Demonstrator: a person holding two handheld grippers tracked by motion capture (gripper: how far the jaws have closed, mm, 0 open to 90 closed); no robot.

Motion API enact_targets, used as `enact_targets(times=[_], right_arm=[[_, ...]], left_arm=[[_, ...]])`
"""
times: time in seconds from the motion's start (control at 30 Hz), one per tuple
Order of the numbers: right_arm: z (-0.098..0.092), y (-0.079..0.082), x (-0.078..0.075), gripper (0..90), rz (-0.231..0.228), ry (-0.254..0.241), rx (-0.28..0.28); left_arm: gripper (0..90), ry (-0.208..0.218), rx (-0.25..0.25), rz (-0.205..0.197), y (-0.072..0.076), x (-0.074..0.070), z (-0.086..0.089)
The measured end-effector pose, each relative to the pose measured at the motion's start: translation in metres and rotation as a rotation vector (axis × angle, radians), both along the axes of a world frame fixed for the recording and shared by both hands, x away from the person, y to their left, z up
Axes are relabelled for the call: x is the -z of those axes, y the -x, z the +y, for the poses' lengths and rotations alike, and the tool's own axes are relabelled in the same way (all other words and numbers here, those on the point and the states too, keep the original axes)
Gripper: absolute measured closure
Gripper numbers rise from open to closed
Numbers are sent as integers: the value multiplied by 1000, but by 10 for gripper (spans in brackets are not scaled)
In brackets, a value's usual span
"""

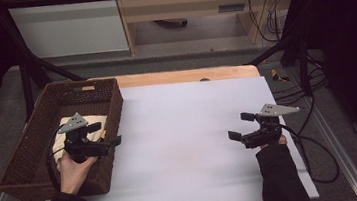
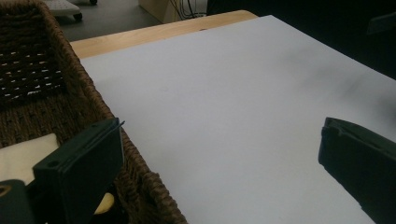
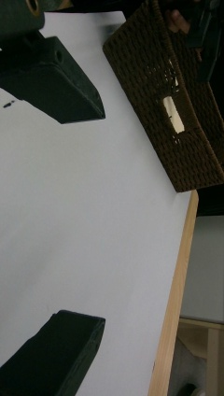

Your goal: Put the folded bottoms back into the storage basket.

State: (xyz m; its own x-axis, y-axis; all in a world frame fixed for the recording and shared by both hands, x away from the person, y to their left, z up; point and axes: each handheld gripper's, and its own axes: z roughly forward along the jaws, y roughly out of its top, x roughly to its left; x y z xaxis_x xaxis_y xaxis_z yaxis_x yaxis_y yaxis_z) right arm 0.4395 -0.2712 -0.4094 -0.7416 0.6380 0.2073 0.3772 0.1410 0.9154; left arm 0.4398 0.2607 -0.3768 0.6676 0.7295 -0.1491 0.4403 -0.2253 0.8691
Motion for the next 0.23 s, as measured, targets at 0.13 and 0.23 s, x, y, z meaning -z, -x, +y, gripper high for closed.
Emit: enact_targets(times=[0.13,0.23], right_arm=[[1,0,1,30,2,4,-4],[1,-1,1,30,5,3,-4]], left_arm=[[0,-3,0,7,-1,2,1],[0,-3,4,4,0,2,1]])
